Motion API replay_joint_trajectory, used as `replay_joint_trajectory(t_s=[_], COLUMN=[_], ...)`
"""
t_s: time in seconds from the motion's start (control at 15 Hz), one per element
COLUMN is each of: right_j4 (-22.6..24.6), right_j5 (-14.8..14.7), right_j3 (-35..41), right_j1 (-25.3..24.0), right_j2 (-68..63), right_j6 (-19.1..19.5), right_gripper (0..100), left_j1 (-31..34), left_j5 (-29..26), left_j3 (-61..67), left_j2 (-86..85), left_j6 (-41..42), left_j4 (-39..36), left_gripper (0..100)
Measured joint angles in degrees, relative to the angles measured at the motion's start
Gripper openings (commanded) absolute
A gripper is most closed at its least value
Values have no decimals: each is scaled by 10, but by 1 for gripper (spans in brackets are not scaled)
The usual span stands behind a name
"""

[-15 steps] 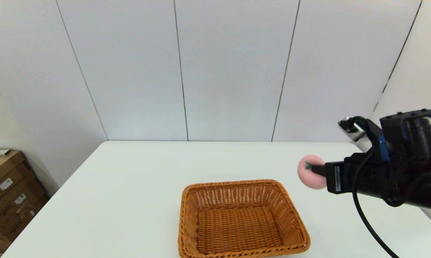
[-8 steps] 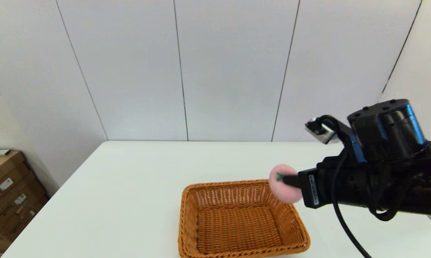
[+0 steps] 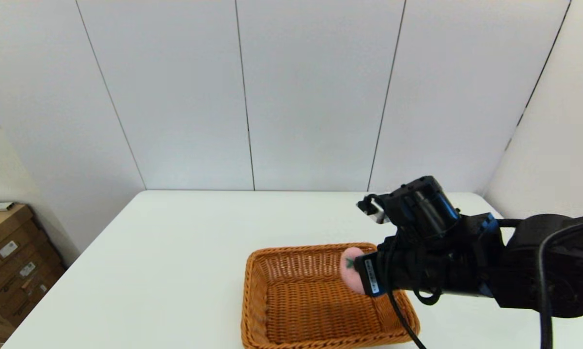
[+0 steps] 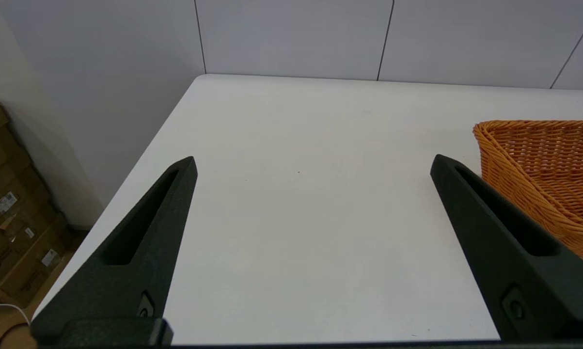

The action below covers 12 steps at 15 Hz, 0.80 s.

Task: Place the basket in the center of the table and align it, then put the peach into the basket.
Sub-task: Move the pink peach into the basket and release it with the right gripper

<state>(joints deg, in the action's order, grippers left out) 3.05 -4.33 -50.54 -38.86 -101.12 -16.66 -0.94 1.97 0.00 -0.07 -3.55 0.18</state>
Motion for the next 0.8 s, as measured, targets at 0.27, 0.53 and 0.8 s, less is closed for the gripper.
replay_joint_trajectory(t_s=[0.27,0.53,0.8], right_j4=[2,2,2], right_j5=[-23,-24,-27], right_j3=[-3,-4,-4], right_j1=[-6,-5,-5], right_j2=[-33,-39,-41], right_j6=[-2,-4,-4], right_gripper=[0,0,100], left_j1=[0,0,0], left_j5=[0,0,0], left_j3=[0,0,0], left_j2=[0,0,0], left_j6=[0,-1,-4], left_j4=[0,0,0], left_gripper=[100,100,100])
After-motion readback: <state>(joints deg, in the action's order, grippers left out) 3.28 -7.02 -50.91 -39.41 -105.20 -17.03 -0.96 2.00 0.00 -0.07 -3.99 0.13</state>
